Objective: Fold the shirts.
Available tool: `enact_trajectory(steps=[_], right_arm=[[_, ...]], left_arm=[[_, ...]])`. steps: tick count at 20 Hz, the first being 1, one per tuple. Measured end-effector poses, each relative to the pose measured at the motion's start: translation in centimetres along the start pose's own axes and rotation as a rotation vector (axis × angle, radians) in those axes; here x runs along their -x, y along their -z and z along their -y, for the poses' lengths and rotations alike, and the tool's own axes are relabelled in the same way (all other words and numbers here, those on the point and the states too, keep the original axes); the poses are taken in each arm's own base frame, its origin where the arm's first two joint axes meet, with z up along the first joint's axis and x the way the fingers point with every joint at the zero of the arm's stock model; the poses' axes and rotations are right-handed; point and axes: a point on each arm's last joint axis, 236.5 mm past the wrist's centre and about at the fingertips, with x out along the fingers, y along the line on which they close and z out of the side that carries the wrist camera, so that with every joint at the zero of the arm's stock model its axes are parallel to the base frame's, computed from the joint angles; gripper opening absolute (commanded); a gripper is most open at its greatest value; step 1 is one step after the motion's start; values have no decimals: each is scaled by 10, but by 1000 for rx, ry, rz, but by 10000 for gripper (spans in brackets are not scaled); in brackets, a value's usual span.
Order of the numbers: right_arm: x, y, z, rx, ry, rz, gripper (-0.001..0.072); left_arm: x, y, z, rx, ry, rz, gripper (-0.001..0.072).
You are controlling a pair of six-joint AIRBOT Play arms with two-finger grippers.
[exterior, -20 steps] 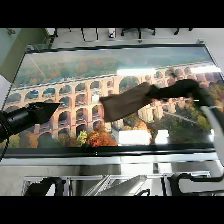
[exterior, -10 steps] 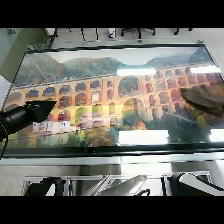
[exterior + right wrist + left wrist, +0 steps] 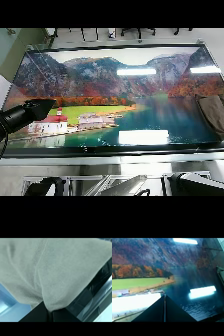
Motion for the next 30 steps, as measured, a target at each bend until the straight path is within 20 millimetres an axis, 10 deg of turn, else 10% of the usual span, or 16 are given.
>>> enact_trajectory(steps=[1, 3, 5, 11, 12, 17, 20, 23, 26, 30], right_arm=[[-2, 0, 2, 3, 2, 0, 83], [-3, 2, 5, 2, 5, -10, 547], [-2, 9, 5, -4, 3, -39, 314], [63, 28, 41, -103, 259, -58, 254], [79, 24, 36, -112, 271, -14, 20], [120, 25, -105, 77, -32, 149, 18], [131, 82, -204, 325, -217, 124, 19], [127, 181, -266, 548, -372, 9, 19], [113, 276, -282, 675, -468, -126, 19], [105, 335, -285, 740, -528, -206, 19]], left_arm=[[0, 0, 0, 0, 0, 1, 17], [0, -1, 0, 0, -2, 6, 17], [0, -4, -1, 0, -2, 15, 17], [-2, -6, -1, 6, -3, 22, 17], [-4, -6, -3, 10, -3, 17, 17], [-30, 3, -19, 52, -19, -59, 17], [-51, 19, -19, 62, -5, -137, 17], [-73, 61, -3, 44, 48, -246, 17], [-86, 115, 10, 58, 83, -337, 17], [-85, 152, 15, 89, 103, -356, 17]])
